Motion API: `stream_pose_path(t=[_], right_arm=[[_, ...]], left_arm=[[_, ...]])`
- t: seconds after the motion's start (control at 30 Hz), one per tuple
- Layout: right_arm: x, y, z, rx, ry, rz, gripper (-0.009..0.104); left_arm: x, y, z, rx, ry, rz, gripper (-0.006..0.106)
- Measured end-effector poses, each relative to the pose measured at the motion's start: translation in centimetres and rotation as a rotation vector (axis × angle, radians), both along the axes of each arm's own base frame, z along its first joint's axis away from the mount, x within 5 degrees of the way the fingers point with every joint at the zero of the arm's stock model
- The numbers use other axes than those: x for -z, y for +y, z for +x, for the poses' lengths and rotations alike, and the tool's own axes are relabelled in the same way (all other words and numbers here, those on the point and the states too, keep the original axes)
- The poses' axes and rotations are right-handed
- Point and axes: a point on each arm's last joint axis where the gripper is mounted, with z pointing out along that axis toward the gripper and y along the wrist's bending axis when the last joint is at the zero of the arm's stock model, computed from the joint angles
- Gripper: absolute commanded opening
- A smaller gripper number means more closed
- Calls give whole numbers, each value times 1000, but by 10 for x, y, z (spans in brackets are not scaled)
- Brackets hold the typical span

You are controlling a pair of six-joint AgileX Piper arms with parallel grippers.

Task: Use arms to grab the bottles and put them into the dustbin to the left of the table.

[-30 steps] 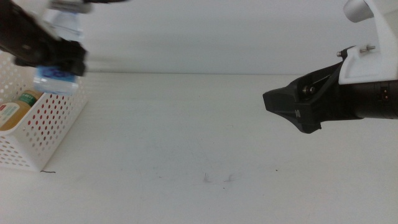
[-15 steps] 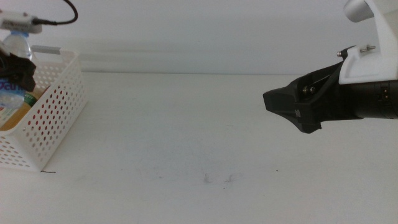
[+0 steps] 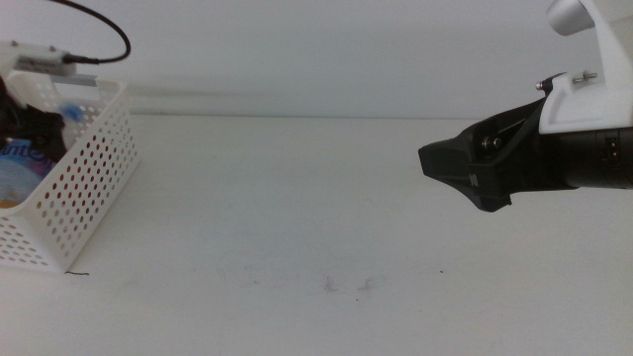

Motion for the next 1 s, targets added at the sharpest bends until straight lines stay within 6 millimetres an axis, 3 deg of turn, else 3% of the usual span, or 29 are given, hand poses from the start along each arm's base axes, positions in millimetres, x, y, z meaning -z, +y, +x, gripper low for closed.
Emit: stream_pose_path(t=[0.13, 0.3, 0.47, 0.6, 0.67, 0.8, 1.0], right_arm=[[0, 0, 0, 0, 0, 0, 90], [0, 0, 0, 0, 1, 2, 90], [0, 0, 0, 0, 2, 3, 90], [0, 0, 0, 0, 2, 3, 90], [0, 0, 0, 0, 2, 3, 90], [0, 0, 0, 0, 2, 3, 90], [0, 0, 0, 0, 2, 3, 90]], left_arm=[[-35, -11, -11, -22, -51, 14, 94], [-82, -55, -45, 16, -172, 17, 94], [-138, -112, -116, 130, -437, -39, 94], [-171, -138, -181, 213, -708, -83, 94], [-181, -141, -213, 229, -843, -96, 94], [-188, -136, -256, 216, -1012, -102, 94], [-185, -134, -278, 203, -1057, -124, 94]])
